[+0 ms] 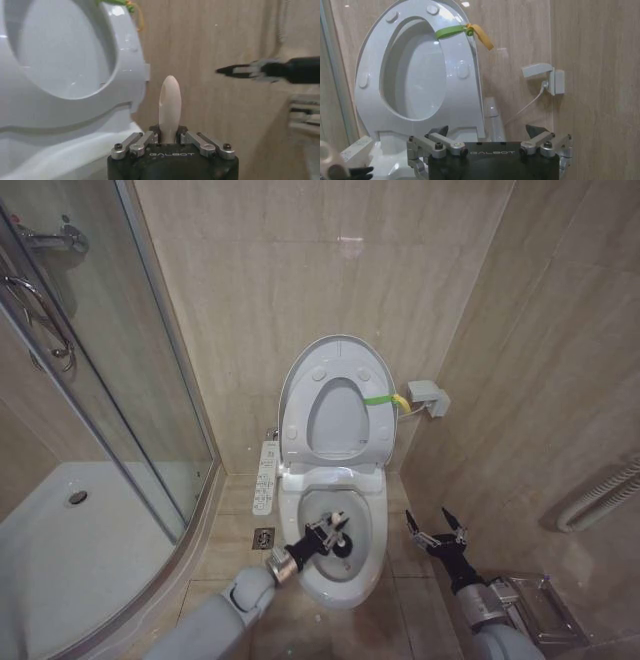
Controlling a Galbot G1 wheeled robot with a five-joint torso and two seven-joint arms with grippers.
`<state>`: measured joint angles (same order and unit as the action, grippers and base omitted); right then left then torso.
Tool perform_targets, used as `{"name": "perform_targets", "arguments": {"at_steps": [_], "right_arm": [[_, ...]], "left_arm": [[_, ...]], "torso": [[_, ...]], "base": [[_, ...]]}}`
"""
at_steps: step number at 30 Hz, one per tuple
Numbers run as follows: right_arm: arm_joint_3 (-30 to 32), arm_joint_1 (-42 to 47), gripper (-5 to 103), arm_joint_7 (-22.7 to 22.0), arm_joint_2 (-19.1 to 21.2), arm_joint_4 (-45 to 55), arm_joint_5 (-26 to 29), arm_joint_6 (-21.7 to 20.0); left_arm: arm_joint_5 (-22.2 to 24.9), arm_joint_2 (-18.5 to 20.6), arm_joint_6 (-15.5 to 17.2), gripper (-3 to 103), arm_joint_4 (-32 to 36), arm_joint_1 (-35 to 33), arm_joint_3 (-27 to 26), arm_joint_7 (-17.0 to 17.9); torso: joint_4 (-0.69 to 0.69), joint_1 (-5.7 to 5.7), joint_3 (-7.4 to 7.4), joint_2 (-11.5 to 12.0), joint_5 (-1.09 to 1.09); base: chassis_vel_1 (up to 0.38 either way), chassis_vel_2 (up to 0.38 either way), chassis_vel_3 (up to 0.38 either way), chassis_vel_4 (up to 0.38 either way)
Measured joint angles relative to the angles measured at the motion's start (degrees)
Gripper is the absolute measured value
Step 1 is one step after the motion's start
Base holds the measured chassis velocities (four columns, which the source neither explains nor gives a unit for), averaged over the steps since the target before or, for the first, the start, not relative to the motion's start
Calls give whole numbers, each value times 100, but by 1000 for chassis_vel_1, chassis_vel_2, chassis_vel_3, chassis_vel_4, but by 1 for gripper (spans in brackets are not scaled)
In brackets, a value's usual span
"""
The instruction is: Open the toilet lid, clean the toilet bowl with a toilet brush, close the toilet lid, and flush.
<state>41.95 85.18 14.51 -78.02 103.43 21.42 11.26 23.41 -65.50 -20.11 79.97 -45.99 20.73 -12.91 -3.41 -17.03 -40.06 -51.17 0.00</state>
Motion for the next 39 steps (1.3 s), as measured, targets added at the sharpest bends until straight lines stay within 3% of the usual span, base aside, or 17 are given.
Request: {"name": "perform_targets", "arguments": {"at_steps": [7,12,16,24,28,35,39], "right_arm": [[0,0,100,0,0,0,0,0],[0,0,100,0,0,0,0,0],[0,0,100,-1,0,0,0,0],[0,0,100,0,0,0,0,0],[0,0,100,0,0,0,0,0],[0,1,100,0,0,0,0,0],[0,0,100,0,0,0,0,0]], "left_arm": [[463,356,274,19,534,-258,44,-31],[460,520,299,19,444,-278,-8,-25],[308,407,141,19,-8,-144,-81,-54],[439,-32,13,19,-626,299,-60,-96],[518,-26,61,19,-428,314,12,-67],[501,519,289,19,382,-176,114,83],[411,661,283,19,435,-346,44,71]], "torso": [[2,0,1,0,1],[1,0,0,0,0],[0,0,0,0,0],[-1,0,0,0,0],[-1,0,0,0,0],[2,0,0,0,0],[2,0,0,-1,1]], "base": [[0,0,0,0],[0,0,0,0],[0,0,0,0],[0,0,0,0],[0,0,0,0],[0,0,0,0],[0,0,0,0]]}}
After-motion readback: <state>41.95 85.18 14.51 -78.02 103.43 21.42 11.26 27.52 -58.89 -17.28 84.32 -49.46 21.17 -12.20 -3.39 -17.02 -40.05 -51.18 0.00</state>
